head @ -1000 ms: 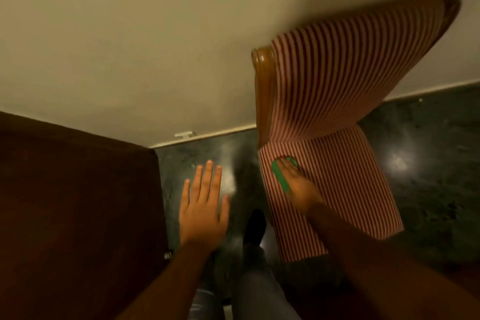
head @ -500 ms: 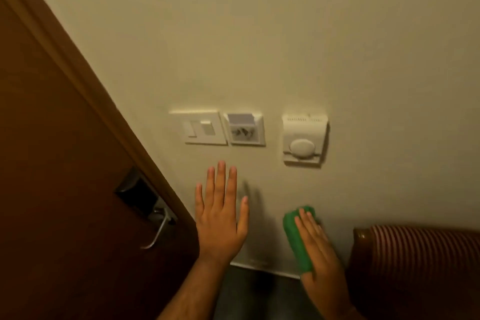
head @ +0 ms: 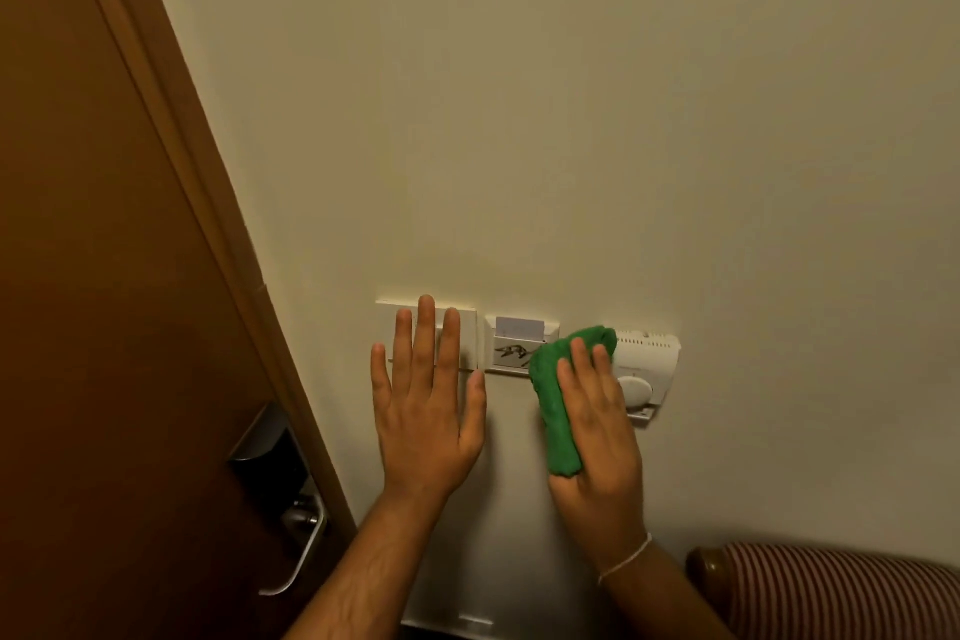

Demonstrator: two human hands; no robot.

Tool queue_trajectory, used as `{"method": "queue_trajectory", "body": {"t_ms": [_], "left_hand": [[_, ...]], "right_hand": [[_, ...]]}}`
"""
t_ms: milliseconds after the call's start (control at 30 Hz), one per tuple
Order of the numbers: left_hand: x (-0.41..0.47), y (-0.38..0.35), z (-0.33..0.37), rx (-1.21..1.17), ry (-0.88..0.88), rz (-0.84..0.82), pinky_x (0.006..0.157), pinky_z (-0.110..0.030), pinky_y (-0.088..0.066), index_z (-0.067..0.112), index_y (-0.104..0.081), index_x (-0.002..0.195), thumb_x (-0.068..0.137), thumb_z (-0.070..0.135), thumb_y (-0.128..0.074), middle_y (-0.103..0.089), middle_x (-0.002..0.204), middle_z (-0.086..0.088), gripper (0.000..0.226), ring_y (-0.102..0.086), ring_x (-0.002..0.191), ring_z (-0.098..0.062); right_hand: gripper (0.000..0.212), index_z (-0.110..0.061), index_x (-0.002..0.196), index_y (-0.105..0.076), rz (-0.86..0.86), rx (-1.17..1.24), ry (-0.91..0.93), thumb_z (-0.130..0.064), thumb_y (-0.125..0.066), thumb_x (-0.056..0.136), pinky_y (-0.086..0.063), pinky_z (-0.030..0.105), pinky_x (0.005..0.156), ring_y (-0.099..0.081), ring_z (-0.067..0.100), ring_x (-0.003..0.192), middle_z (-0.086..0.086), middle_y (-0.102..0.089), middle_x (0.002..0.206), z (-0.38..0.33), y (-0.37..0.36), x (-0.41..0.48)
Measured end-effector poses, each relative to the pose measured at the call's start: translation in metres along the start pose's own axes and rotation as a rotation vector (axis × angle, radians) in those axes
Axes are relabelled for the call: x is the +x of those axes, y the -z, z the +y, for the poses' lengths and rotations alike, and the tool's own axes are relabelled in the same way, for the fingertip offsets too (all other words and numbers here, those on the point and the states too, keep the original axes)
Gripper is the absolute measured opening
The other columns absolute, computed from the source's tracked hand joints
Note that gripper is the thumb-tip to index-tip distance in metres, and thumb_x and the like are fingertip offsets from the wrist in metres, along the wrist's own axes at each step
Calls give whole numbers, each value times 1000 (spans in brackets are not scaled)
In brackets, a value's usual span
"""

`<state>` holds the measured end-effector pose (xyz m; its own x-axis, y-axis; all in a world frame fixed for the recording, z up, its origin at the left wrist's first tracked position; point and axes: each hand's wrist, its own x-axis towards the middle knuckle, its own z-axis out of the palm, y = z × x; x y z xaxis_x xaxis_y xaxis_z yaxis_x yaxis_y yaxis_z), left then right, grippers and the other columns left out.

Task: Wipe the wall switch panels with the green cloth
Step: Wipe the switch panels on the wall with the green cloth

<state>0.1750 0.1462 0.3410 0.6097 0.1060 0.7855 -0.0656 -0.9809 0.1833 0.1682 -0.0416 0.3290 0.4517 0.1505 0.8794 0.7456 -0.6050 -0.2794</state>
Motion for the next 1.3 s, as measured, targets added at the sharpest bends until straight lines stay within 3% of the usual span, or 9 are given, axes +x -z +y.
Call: {"method": "queue_trajectory", "body": {"t_ms": [233,367,533,633,733,800,967,1133,1300], "left_hand": [[33,-23,-28,-53,-7,-4,138,-44,11,24,1,178,113,46,-31,5,187,-5,76,6,173,-24],[52,-36,-46,-87,-24,-11,138,-44,13,25,1,178,115,52,-20,6,187,-6,72,6,173,-25],[58,-50,-63,-135,-66,24,139,-47,7,27,0,178,117,51,-20,12,185,-2,68,7,173,-23],[58,-57,-71,-179,-118,35,139,-49,3,27,-3,178,118,51,-21,12,185,0,67,6,173,-23],[58,-61,-75,-200,-138,15,139,-51,4,28,-4,178,118,55,-19,14,185,1,68,8,173,-23],[59,-63,-77,-186,-143,15,138,-54,1,23,-10,178,118,55,-18,16,185,1,68,10,173,-23],[61,-66,-78,-160,-146,7,137,-52,6,26,5,178,117,56,-16,27,181,2,70,20,170,-21],[57,-70,-81,-178,-172,14,137,-52,8,29,9,177,117,55,-18,27,181,2,71,21,170,-22],[60,-73,-82,-192,-178,35,137,-52,8,29,7,177,117,54,-19,26,182,2,70,19,171,-22]], "right_hand": [[99,-20,166,-27,-44,-173,-49,10,-66,80,-14,41,138,-18,26,166,-6,-19,178,14,-41,4],[102,-11,161,-32,-59,-254,-88,13,-74,71,-10,39,138,-12,22,167,9,-32,170,25,-64,-1],[78,-13,162,-29,-25,-345,-38,-6,-60,91,-11,39,138,-12,20,167,4,-27,172,40,-80,-19],[87,-25,168,-21,-45,-354,-12,-3,-59,94,-11,39,137,-14,20,167,-5,-15,179,48,-84,-32],[95,-27,170,-18,-37,-331,-12,2,-67,92,-13,41,137,-16,21,166,-7,-15,178,51,-86,-35],[88,-28,169,-21,-13,-278,-23,0,-65,97,-16,44,136,-18,23,166,-7,-17,178,48,-86,-28],[66,-21,166,-29,53,-175,-37,-2,-54,108,-20,48,135,-22,28,165,-4,-23,177,40,-89,-6],[48,-10,157,-35,-48,-253,-4,-10,-48,112,-20,44,136,-19,22,165,-8,-17,178,45,-83,-26],[47,-10,158,-35,-13,-210,-32,-12,-48,114,-21,48,135,-22,25,165,-7,-21,177,40,-84,-14]]}}
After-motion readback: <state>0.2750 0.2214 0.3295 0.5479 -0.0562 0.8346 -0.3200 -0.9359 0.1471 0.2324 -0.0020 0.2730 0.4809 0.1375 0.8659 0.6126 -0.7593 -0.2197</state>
